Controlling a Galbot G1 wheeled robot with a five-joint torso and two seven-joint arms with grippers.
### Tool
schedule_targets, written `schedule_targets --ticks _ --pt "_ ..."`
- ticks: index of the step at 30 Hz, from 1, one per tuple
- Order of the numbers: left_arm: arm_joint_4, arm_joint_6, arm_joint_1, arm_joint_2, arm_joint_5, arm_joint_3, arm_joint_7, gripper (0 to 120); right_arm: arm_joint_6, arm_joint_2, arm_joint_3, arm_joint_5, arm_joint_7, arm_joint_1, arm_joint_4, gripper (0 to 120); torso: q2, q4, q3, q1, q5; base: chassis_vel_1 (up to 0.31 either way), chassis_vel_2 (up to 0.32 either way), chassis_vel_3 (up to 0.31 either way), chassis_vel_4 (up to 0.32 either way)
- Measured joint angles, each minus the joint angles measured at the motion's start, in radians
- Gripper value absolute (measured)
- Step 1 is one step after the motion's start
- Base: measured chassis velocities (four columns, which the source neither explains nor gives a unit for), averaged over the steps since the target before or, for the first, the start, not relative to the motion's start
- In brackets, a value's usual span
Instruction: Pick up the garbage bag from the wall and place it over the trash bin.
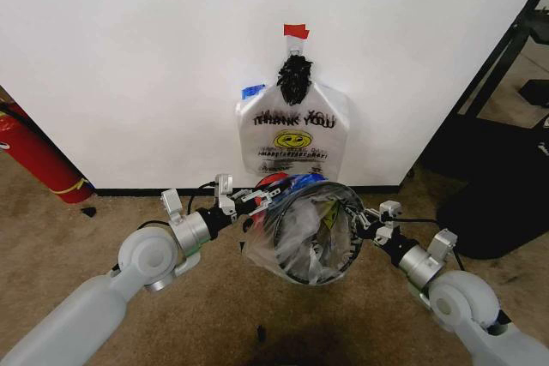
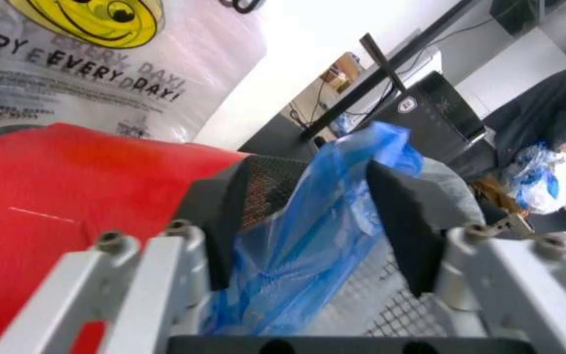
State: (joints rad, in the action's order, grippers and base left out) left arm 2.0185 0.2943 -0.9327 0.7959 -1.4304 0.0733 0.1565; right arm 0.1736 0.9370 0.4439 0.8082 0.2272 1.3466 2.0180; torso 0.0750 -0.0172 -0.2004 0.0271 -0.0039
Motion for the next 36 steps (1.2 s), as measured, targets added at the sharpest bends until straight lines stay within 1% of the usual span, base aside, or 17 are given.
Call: schedule_targets --ticks 2,3,4,7,8,10,12,20,25,28,32,36 --pt "0.001 -0.006 -0.001 -0.001 0.0 -0.001 0.005 36 0.002 0.001 0.0 -0.007 -0.002 0.001 0.0 0 0.0 0.0 0.0 0.0 0.0 0.0 0.0 0.0 0.0" --pt "0.001 -0.006 -0.001 -0.001 0.0 -0.001 0.005 36 0.002 0.001 0.0 -0.007 -0.002 0.001 0.0 0 0.0 0.0 0.0 0.0 0.0 0.0 0.0 0.0 0.0" --pt "0.002 -0.01 -0.001 -0.001 0.0 -0.002 0.006 30 0.004 0.004 -0.001 -0.011 -0.003 0.003 0.0 0 0.0 0.0 0.0 0.0 0.0 0.0 0.0 0.0 0.0" --pt "0.003 -0.026 -0.001 0.003 -0.004 -0.004 0.006 18 0.007 0.012 -0.006 -0.022 -0.006 0.005 0.002 0 0.0 0.0 0.0 0.0 0.0002 0.0 0.0 0.0 0.0" --pt "0.003 -0.026 -0.001 0.003 -0.004 -0.004 0.006 18 0.007 0.012 -0.006 -0.022 -0.006 0.005 0.002 0 0.0 0.0 0.0 0.0 0.0002 0.0 0.0 0.0 0.0" --pt "0.009 -0.042 -0.005 0.01 -0.013 -0.003 0.003 8 0.007 0.015 -0.009 -0.024 -0.007 0.005 0.002 0 0.0 0.0 0.0 0.0 0.0001 0.0 0.0 0.0 0.0" --pt "0.017 -0.047 -0.01 0.015 -0.018 -0.002 0.002 0 0.007 0.015 -0.01 -0.023 -0.012 0.004 0.002 0 0.0 0.0 0.0 0.0 0.0001 0.0 0.0 0.0 0.0" --pt "0.025 -0.049 -0.014 0.009 -0.017 -0.002 0.003 0 0.013 0.014 -0.012 -0.019 -0.023 0.0 0.003 0 0.0 0.0 0.0 0.0 0.0001 0.0 0.0 0.0 0.0" --pt "0.025 -0.064 -0.014 0.014 -0.005 -0.007 -0.006 0 0.014 0.019 -0.012 -0.014 -0.029 0.003 0.004 0 0.0 0.0001 0.0 0.0 0.0001 0.0 0.0 0.0 0.0" --pt "0.009 -0.08 -0.001 0.023 0.021 -0.02 -0.036 0 0.014 0.022 -0.013 -0.014 -0.029 0.007 0.011 0 0.0 0.0001 0.0 0.0 0.0001 0.0 0.0 0.0 0.0" --pt "-0.037 -0.103 0.052 0.04 0.049 -0.053 -0.102 0 0.013 0.017 -0.013 -0.022 -0.018 0.018 0.024 0 0.0 -0.0002 0.0 0.0 0.0 0.0 0.0 0.0 0.0" --pt "-0.052 -0.107 0.077 0.04 0.061 -0.073 -0.107 0 0.006 0.01 -0.013 -0.03 -0.003 0.024 0.033 0 0.0 -0.0001 0.0 0.0 0.0 0.0 0.0 0.0 0.0"
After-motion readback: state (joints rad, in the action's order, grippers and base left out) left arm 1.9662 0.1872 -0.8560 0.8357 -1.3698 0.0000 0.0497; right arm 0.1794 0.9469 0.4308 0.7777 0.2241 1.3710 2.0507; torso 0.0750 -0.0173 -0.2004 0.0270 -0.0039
